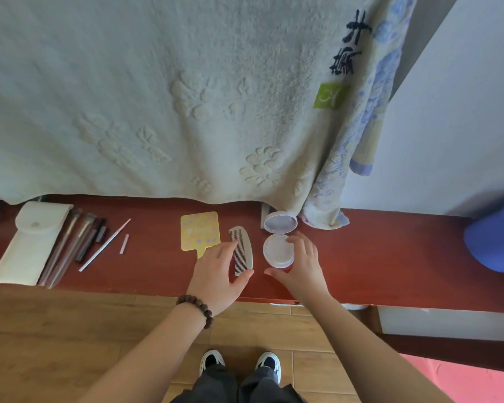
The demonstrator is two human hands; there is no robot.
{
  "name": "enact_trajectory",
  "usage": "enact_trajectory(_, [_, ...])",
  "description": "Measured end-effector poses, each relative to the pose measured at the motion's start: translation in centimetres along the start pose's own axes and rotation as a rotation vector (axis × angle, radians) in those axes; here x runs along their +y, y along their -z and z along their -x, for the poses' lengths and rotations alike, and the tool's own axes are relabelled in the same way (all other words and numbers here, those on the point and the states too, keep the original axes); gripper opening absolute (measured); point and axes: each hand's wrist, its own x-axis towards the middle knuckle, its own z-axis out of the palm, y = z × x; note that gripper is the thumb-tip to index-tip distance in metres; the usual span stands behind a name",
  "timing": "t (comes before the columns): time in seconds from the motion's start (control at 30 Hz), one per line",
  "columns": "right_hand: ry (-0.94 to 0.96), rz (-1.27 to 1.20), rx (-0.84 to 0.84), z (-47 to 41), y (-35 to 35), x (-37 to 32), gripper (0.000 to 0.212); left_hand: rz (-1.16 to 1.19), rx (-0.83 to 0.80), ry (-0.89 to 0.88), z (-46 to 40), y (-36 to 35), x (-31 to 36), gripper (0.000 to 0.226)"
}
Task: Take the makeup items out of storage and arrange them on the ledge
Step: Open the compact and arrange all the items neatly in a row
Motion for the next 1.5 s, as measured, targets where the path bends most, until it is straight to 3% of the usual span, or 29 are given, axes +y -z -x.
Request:
enact_trajectory(0.17, [-0.046,0.031,0.070,-0.2,-1.2,-0.4,0.068,-0.014,0.015,-0.006,0.5,0.0,-0.4,0.068])
enact_trajectory(0.7, [-0.143,0.036,0.083,0.0,-0.7,-1.2,0.078,-0.096,0.050,0.063,1.2,0.5,-1.1,0.069])
enact_trajectory(0.93, [-0.067,0.001,0.115,2.3,0.6,-2.9,0.056,-0.171,0.162,0.108,1.8,1.5,-1.0,0.057])
enact_trajectory(1.5, [0.182,0.029,-0.047,4.6,-5.6,-9.6,0.046,-0.195,0.225,0.446,10.2,4.4,-7.4,0.065])
